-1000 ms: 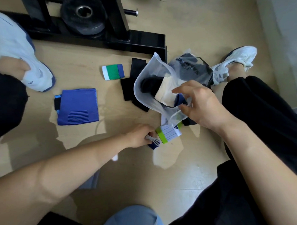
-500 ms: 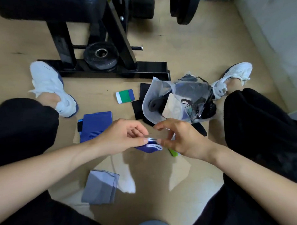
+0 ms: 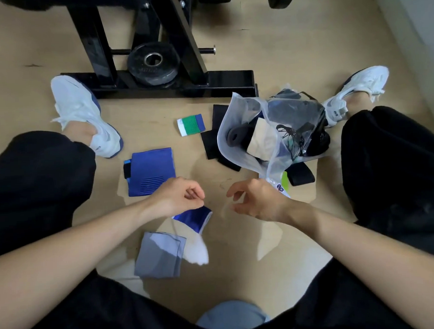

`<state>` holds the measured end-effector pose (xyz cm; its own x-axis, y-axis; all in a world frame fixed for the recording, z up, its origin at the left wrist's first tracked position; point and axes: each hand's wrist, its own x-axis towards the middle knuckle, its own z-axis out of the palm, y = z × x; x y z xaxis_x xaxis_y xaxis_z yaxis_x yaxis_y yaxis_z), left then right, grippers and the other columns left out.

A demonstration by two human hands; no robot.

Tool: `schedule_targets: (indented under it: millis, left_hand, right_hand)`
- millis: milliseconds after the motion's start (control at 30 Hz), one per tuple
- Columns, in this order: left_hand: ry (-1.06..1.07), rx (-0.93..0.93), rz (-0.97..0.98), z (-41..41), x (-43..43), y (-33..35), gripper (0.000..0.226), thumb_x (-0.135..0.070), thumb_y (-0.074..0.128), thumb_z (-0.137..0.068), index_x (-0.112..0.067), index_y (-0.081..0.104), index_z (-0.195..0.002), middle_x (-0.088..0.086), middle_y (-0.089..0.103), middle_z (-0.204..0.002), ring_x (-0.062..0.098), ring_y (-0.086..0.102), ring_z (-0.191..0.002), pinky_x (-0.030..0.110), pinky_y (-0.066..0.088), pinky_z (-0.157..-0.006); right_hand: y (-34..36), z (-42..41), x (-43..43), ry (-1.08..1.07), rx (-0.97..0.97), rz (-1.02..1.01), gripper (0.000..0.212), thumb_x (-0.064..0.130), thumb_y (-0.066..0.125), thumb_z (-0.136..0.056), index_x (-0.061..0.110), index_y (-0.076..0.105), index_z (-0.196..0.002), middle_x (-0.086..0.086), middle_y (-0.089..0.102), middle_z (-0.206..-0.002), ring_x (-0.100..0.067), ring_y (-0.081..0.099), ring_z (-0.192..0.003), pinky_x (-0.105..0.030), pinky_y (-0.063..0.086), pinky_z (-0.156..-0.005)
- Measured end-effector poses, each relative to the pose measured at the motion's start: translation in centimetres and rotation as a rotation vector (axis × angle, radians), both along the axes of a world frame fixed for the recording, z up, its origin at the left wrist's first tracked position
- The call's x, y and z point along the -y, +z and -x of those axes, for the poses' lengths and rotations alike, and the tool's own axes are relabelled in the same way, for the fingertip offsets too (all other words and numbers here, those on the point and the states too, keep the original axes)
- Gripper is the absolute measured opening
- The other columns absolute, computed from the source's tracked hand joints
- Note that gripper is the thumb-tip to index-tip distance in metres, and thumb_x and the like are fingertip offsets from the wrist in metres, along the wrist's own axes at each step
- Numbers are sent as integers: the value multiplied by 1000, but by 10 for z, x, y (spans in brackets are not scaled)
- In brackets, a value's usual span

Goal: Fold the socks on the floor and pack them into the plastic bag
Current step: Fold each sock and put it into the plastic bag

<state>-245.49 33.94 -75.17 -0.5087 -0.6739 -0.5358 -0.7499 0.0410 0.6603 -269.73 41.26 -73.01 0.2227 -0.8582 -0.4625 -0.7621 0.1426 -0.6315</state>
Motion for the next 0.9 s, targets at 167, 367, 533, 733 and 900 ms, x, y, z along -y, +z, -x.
schedule_targets:
  millis: [167,367,533,733,900]
  left_hand:
    - [-253,246,192,-6,13,-46,24,-30,72,-91,-28,67,-114,-14,63,-111,4,59,-96,25,46,-81]
    - [-582,555,346,2,12,-102,62,-42,72,-87,-23,49,-141,1,47,-141,24,40,-133,40,44,-101]
    - [-579,585,426,3,11,-118,32,-44,73,-86,-25,65,-110,-2,58,-121,21,46,-121,35,41,-95]
    - [-338,237,119,7,8,-69,20,-23,76,-82,-31,58,-80,-12,62,-81,14,56,-78,31,44,-67]
    - [-202,-41,58,18,-6,9,14,-28,77,-85,-37,67,-87,-17,69,-81,5,65,-80,27,53,-74]
  right_hand:
    - [-20,-5,-1,51,-23,-79,22,25,71,-85,26,67,-107,10,67,-96,-10,58,-80,-23,50,-74]
    - [-31,2,-7,39,12,-93,22,22,70,-84,26,69,-105,8,68,-92,-9,62,-77,-17,50,-62]
    - [-29,4,-5,2,32,-98,23,25,70,-83,29,69,-106,11,68,-92,-10,64,-78,-24,54,-68]
    - [-17,2,0,-16,33,-21,33,26,73,-84,25,66,-116,8,65,-104,-11,59,-84,-28,52,-80]
    - [-9,-5,0,-65,210,-18,43,32,81,-81,26,64,-120,11,65,-112,-6,59,-97,-23,49,-85]
